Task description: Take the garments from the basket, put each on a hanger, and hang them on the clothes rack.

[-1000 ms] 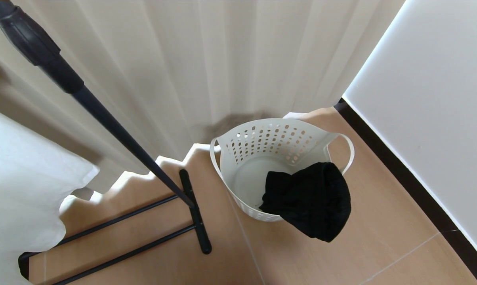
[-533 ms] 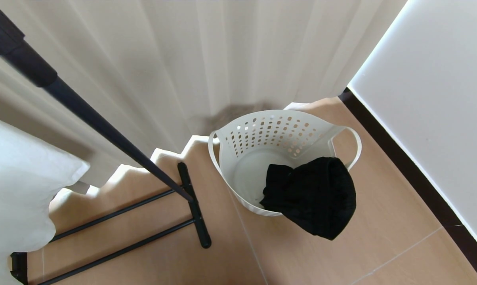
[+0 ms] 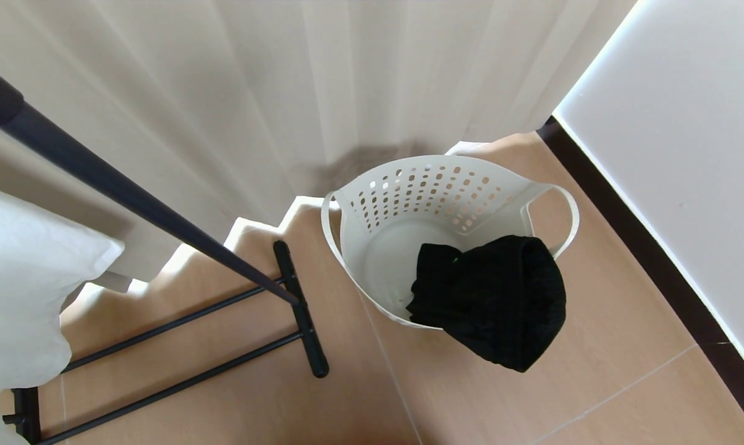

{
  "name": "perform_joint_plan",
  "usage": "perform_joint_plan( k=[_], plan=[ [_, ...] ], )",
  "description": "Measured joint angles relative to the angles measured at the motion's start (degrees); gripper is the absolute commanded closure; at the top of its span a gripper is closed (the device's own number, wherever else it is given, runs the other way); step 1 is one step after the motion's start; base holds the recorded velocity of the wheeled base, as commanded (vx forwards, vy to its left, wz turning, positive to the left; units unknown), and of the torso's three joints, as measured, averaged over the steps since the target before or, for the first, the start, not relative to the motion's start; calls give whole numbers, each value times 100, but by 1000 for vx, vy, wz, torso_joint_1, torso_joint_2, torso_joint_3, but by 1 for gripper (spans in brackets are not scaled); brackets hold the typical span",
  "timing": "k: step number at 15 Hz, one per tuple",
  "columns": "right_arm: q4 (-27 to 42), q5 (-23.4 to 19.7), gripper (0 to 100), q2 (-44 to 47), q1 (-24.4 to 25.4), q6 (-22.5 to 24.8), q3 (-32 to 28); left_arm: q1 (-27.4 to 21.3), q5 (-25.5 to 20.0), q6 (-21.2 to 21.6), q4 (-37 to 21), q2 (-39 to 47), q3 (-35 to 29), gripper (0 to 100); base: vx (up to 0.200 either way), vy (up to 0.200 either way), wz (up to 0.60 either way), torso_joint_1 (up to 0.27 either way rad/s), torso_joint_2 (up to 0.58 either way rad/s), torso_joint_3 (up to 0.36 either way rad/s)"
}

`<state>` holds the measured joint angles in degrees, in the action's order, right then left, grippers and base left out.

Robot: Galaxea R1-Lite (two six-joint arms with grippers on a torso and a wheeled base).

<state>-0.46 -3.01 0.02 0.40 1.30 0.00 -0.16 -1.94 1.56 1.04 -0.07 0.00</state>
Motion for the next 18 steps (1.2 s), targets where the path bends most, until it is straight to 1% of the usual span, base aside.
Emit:
perform_joint_plan(
  k=[3, 5, 7, 9, 10, 11, 12, 14, 15, 18],
  plan=[
    [133, 6, 0, 71, 22, 68, -7, -6, -5, 13, 0, 0, 0, 0, 0, 0, 0, 0, 0, 0],
    [174, 15, 0, 388, 52, 158, -40, -6, -6, 11, 0, 0, 0, 0, 0, 0, 0, 0, 0, 0],
    [84, -44, 0, 1020, 128, 268, -137, -5, -5, 11, -2, 0, 0, 0, 0, 0, 0, 0, 0, 0],
    [-276, -115, 0, 1946, 375, 349, -276, -5, -9, 13, 0, 0, 0, 0, 0, 0, 0, 0, 0, 0],
    [-512, -133, 0, 2450, 552, 494, -347, -2, -6, 13, 0, 0, 0, 0, 0, 0, 0, 0, 0, 0],
    [-725, -148, 0, 3010, 753, 795, -435, -6, -9, 13, -2, 0, 0, 0, 0, 0, 0, 0, 0, 0],
    [-868, -155, 0, 3533, 922, 1323, -551, -6, -6, 11, -2, 0, 0, 0, 0, 0, 0, 0, 0, 0],
    [-1084, -161, 0, 4537, 1202, 2543, -909, -6, -6, 11, 0, 0, 0, 0, 0, 0, 0, 0, 0, 0],
    [-1161, -119, 0, 5021, 1362, 2943, -1148, -6, -6, 21, 0, 0, 0, 0, 0, 0, 0, 0, 0, 0],
    [-1280, 374, 0, 6518, 1844, 4342, -2083, -6, -6, 18, 0, 0, 0, 0, 0, 0, 0, 0, 0, 0]
  ],
)
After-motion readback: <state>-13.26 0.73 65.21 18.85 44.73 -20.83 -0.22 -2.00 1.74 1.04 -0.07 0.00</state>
